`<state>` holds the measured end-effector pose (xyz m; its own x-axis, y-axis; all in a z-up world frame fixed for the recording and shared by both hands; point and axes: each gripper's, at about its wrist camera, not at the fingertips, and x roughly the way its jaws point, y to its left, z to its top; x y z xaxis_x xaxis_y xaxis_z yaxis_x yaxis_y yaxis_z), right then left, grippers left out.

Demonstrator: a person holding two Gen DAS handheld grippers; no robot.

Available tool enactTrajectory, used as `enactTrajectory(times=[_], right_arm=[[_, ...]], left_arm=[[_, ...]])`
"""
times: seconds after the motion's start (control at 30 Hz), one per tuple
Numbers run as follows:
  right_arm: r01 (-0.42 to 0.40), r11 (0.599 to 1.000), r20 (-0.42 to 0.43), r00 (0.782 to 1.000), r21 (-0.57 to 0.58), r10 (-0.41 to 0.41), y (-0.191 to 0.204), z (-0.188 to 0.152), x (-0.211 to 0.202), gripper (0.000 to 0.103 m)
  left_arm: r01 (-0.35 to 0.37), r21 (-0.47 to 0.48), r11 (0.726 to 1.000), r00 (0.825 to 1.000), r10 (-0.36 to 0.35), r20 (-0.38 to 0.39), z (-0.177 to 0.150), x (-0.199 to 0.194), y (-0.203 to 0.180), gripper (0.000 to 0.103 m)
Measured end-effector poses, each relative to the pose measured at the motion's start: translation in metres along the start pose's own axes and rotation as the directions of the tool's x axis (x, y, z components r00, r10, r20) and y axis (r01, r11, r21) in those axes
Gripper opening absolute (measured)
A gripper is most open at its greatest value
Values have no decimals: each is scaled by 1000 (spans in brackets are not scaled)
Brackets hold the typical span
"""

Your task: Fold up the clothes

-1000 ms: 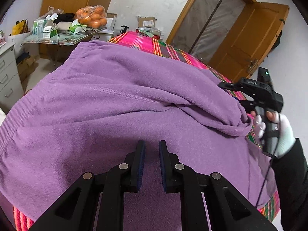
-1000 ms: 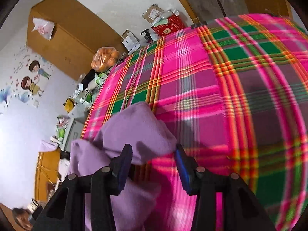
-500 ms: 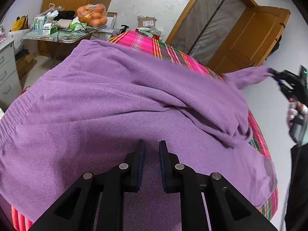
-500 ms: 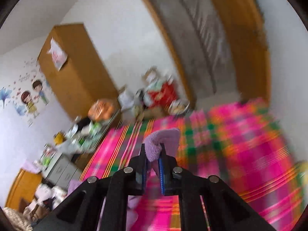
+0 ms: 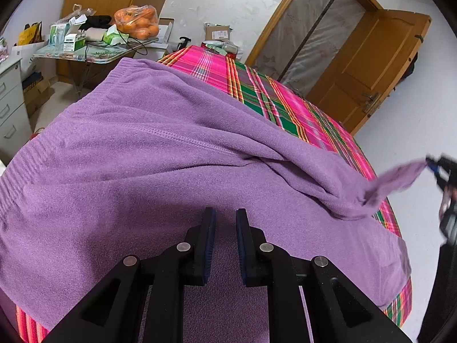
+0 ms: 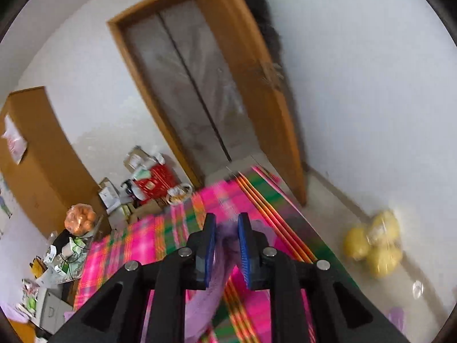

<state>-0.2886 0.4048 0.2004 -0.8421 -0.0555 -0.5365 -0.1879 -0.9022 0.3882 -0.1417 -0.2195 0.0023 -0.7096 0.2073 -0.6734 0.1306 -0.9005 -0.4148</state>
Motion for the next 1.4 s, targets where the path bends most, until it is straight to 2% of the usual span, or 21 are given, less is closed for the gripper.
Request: enactTrajectory(times=[0.1, 0.17, 0.27, 0.33, 0.4, 0.5, 0.63, 0.67, 0.73, 0.77, 0.83, 0.9, 0.97, 1.03, 1.1, 1.23, 1.33, 1.4], right_arm=[[28, 999, -50, 998, 31, -26, -38, -29, -6, 18], [31, 999, -83, 996, 32, -29, -59, -47, -9, 29], [-46, 997, -133, 990, -63, 38, -49, -62, -3, 42], [-104, 986, -170, 982, -130, 81, -40, -71, 2, 45], [-179, 968, -238, 962, -178, 134, -18, -81, 14, 46], [-260, 928, -330, 929, -267, 166, 15, -104, 34, 46], [-329, 867, -419, 894, -374, 158, 60, -142, 60, 46], [-339, 857, -437, 886, -387, 153, 68, -150, 67, 46], [-355, 850, -514, 850, -390, 120, 78, -170, 84, 46], [-352, 845, -520, 848, -403, 105, 81, -177, 88, 47], [-357, 826, -509, 855, -435, 101, 88, -178, 86, 47], [-388, 816, -496, 856, -428, 147, 93, -172, 78, 47], [-394, 803, -465, 869, -448, 168, 103, -165, 72, 47], [-416, 762, -439, 877, -496, 193, 121, -158, 72, 48], [-452, 709, -448, 869, -542, 211, 142, -154, 86, 51], [-479, 656, -516, 842, -583, 156, 176, -151, 140, 51], [-533, 618, -579, 802, -578, 149, 186, -154, 167, 51], [-556, 593, -606, 783, -582, 139, 183, -157, 178, 53]], left_arm=[[-1, 2, 1000, 1000, 1, 0, 1, 1, 2, 15], [-2, 3, 1000, 1000, 2, -1, 2, 1, 2, 15], [-13, 13, 1000, 1000, 13, -1, 1, 1, 0, 15], [-21, 19, 1000, 1000, 21, -1, 1, 1, -1, 15], [-29, 26, 999, 1000, 29, -1, 0, 0, -3, 15], [-35, 31, 999, 999, 35, -2, 0, 0, -3, 15], [-46, 40, 998, 999, 47, -2, -1, -1, -5, 15], [-54, 46, 997, 999, 54, -2, -1, 0, -6, 15], [-85, 73, 994, 996, 85, -3, -1, 1, -12, 15], [-102, 88, 991, 995, 102, -2, -2, 1, -15, 15], [-129, 111, 985, 992, 130, -1, -2, 2, -20, 15], [-140, 117, 983, 990, 141, 1, -2, 1, -22, 15], [-146, 116, 982, 989, 146, 4, -3, 0, -23, 15], [-138, 112, 984, 990, 138, 5, -5, 0, -24, 15], [-133, 120, 984, 991, 134, 1, -5, 2, -27, 15], [-90, 90, 992, 996, 91, -6, -3, 2, -20, 15], [-57, 62, 996, 998, 57, -7, -3, 2, -14, 15], [-56, 62, 996, 998, 57, -7, -4, 2, -15, 15]])
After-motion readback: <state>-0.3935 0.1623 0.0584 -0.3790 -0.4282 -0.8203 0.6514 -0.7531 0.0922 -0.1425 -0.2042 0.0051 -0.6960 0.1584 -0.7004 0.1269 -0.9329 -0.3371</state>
